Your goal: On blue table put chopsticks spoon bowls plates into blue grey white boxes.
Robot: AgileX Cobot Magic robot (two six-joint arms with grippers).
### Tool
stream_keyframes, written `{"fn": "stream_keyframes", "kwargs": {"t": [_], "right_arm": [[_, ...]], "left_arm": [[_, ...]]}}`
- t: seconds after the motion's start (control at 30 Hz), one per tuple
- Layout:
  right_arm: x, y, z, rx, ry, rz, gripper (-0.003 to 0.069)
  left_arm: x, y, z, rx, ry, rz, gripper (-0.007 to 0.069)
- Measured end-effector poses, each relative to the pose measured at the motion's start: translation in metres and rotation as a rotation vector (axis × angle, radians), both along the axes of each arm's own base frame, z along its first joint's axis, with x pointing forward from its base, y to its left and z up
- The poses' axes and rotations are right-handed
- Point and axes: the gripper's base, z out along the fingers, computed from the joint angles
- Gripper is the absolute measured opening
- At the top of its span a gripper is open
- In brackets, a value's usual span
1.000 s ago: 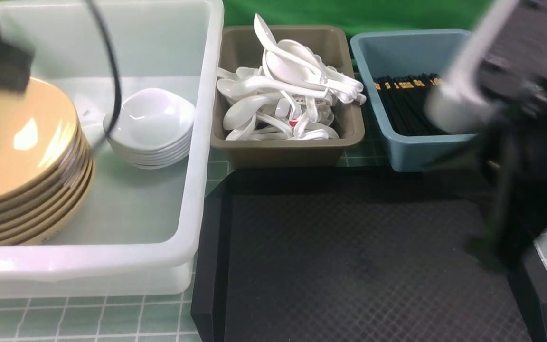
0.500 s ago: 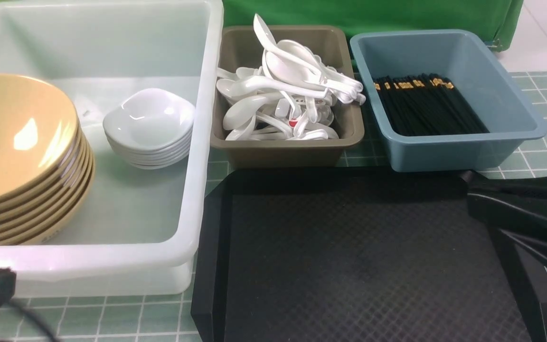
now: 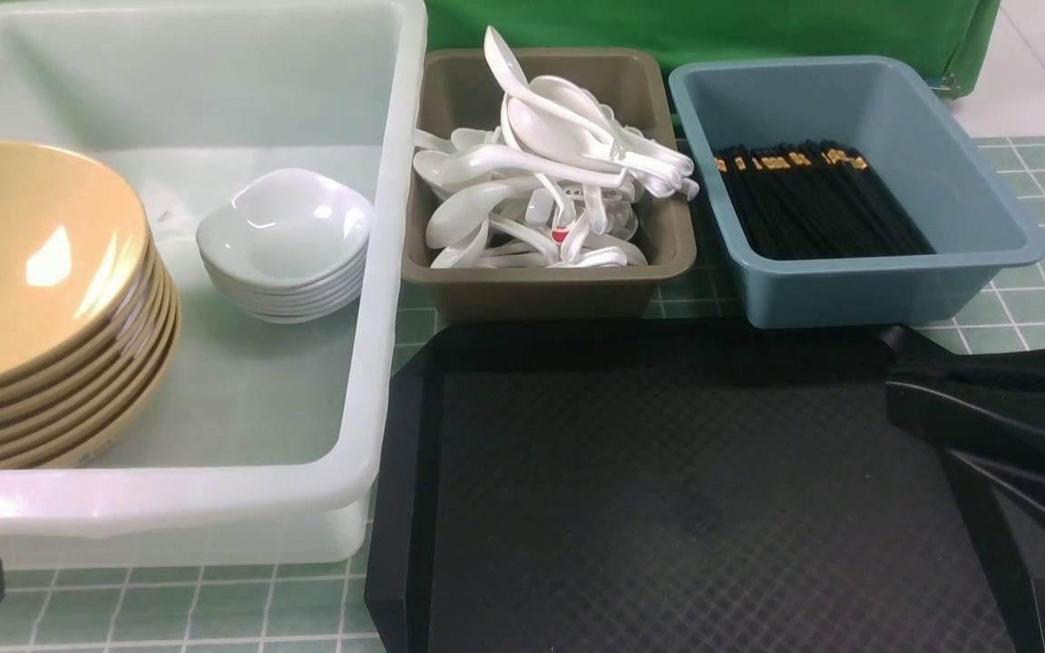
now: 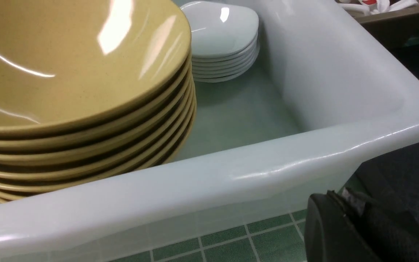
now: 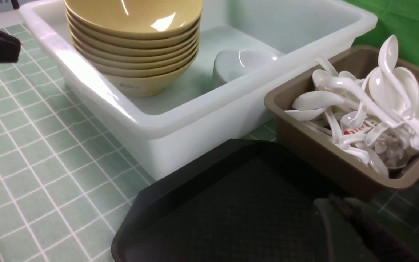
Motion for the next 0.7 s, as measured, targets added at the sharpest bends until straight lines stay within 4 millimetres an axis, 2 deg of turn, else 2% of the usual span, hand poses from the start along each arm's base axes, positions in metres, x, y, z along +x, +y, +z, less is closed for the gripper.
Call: {"fn": "stream_keyframes", "kwargs": {"t": [0.27,0.37,0.53,0.57,0.6,0.63,0.67,0.7], "right_arm": [[0.000,0.000,0.000,-0.001,0.001,0.000,0.0073],[-0.001,0.000,-0.007,0.006,-0.006,0.003,0.0076],[-0.008,-0.018,-0.037,0.028,-0.016,-0.050,0.0059],[-0.011,-0.030,-0.051,0.049,-0.039,-0.105,0.0041],[-0.012,-0.032,-0.055,0.052,-0.042,-0.113,0.0039],[-0.013,-0.043,-0.067,0.091,-0.091,-0.184,0.0035],[-0.014,-0.044,-0.069,0.096,-0.097,-0.183,0.0035],[-0.016,-0.056,-0.083,0.134,-0.153,-0.276,0.0035]], "left_arm": [[0.000,0.000,0.000,0.000,0.000,0.000,-0.0008],[0.000,0.000,0.000,0.000,-0.001,0.000,-0.0010],[0.000,0.000,0.000,0.000,-0.003,0.001,-0.0011],[0.000,0.000,0.000,0.000,-0.004,0.001,-0.0011],[0.000,0.000,0.000,0.000,-0.004,0.001,-0.0011],[0.000,0.000,0.000,0.000,-0.004,0.001,-0.0012],[0.000,0.000,0.000,0.000,-0.004,0.001,-0.0012],[0.000,0.000,0.000,0.000,-0.004,0.001,-0.0012]]}}
